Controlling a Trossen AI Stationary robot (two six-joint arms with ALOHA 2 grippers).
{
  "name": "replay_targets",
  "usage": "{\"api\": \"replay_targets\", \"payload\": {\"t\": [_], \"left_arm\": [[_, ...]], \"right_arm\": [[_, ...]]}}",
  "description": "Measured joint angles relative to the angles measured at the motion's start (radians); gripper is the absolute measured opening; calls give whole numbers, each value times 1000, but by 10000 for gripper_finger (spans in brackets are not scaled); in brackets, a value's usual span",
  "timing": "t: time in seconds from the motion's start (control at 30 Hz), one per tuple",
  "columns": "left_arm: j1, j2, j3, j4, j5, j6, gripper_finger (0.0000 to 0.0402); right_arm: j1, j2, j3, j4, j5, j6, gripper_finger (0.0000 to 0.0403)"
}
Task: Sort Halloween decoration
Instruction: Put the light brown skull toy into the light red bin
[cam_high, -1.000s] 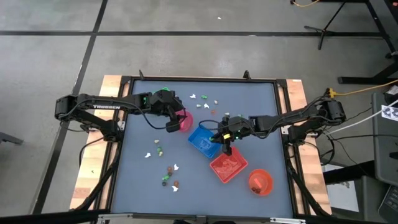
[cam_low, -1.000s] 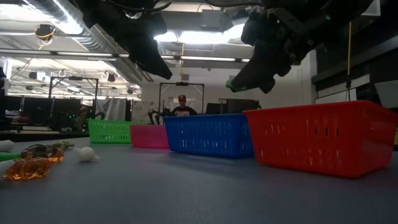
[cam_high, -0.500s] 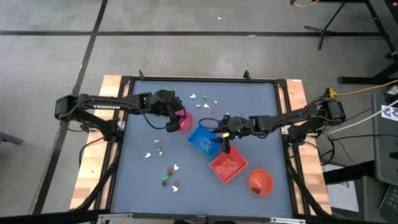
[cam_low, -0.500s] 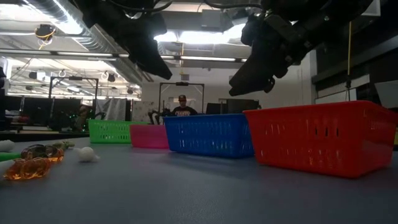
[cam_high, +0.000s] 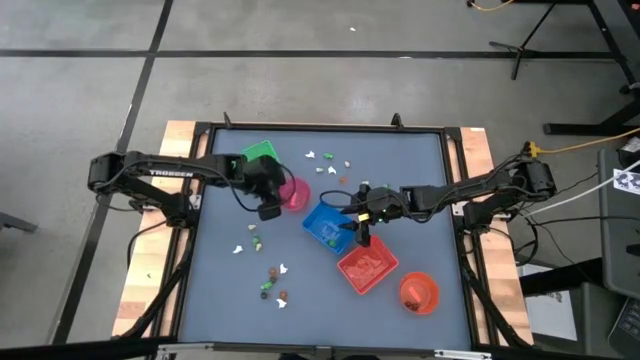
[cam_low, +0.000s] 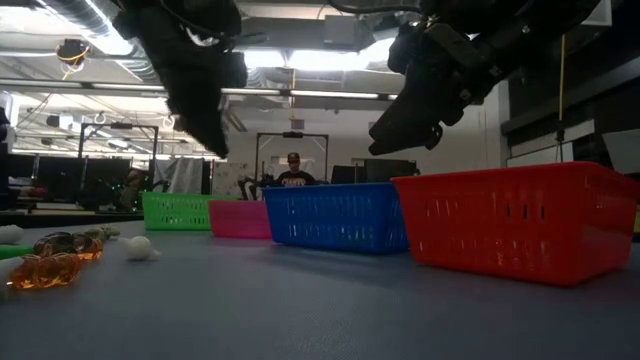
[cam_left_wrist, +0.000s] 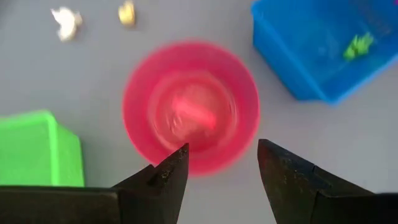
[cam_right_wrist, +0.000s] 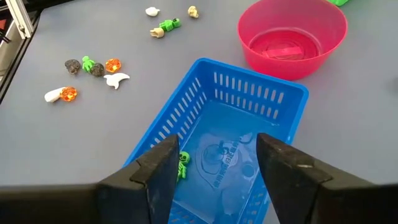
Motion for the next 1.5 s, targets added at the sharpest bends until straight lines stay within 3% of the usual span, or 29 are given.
{"api": "replay_targets", "payload": {"t": [0.27,0.63,0.9,1.2,1.5], "left_arm": [[-96,0,-9,-97,-6,-91,175],[-212,0,-230,-46,-7,-306,175],[-229,0,-327,33,-41,-329,175],[-258,-1,-338,35,-60,-333,173],[-289,-1,-338,34,-64,-335,143]], "right_arm": [[0,0,0,0,0,0,214],[0,0,0,0,0,0,214],[0,0,0,0,0,0,214],[0,0,0,0,0,0,214],[0,0,0,0,0,0,214]]}}
